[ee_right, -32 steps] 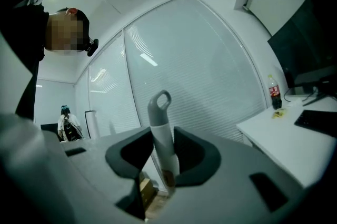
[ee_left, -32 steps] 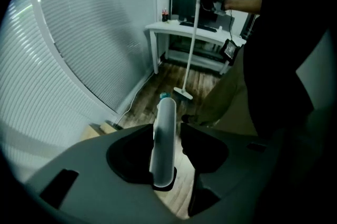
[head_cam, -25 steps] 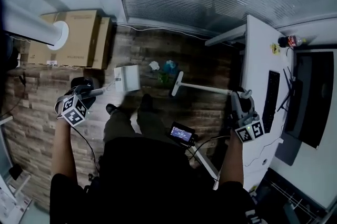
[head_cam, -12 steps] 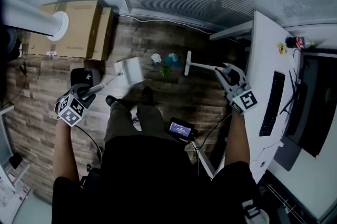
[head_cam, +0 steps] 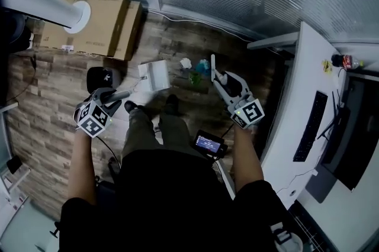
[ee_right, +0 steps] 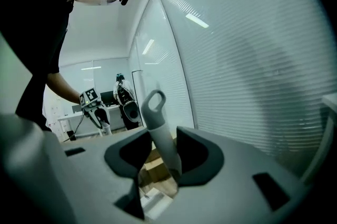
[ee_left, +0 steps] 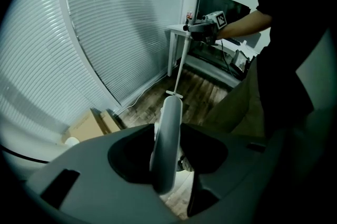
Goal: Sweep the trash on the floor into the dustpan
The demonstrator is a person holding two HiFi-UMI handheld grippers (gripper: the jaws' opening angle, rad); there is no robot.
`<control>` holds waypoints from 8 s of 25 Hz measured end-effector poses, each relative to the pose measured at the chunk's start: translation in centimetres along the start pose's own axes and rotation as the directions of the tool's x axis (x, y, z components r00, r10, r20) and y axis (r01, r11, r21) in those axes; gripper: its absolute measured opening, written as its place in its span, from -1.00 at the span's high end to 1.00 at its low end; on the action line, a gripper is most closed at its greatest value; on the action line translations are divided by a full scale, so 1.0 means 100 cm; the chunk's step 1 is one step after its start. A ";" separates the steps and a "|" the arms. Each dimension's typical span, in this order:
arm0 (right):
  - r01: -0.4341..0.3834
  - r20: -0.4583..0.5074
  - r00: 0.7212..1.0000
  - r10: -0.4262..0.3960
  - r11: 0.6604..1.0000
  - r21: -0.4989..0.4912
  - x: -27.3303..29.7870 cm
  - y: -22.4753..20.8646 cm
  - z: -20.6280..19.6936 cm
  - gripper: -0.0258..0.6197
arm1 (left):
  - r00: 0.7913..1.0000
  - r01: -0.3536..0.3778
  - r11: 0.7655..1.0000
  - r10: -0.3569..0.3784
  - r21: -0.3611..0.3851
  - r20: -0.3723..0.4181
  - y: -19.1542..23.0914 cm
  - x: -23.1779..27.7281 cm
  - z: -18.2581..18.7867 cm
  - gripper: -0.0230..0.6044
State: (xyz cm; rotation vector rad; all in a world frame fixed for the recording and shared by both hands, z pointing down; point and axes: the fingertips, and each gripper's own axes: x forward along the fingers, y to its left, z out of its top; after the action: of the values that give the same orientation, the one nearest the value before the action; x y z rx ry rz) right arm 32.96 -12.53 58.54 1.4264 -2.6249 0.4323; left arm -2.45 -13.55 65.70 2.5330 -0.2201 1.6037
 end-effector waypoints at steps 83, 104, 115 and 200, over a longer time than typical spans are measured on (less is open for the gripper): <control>-0.406 0.187 0.902 0.388 0.911 0.071 0.214 0.144 0.053 0.48 | 0.987 -0.053 0.883 0.116 -0.467 0.107 -0.046 -0.024 -0.053 0.52; -0.444 0.467 0.848 0.250 0.817 0.368 0.160 0.146 0.063 0.41 | 0.986 -0.029 0.878 0.104 -0.479 0.131 -0.047 -0.024 -0.054 0.52; -0.439 0.546 0.816 0.191 0.819 0.369 0.139 0.133 0.107 0.42 | 0.983 -0.046 0.880 0.124 -0.474 0.134 -0.043 -0.023 -0.057 0.52; 0.346 0.302 0.896 -0.326 0.938 -0.017 -0.252 0.333 0.091 0.60 | 0.320 -0.076 0.901 0.429 -0.428 0.845 -0.265 -0.296 0.049 0.94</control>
State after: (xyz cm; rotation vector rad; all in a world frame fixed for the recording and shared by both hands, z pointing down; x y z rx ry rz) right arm 19.20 22.01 37.48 2.0089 -2.4866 0.0889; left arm -5.40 12.98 35.89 2.8636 -0.9466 -0.1457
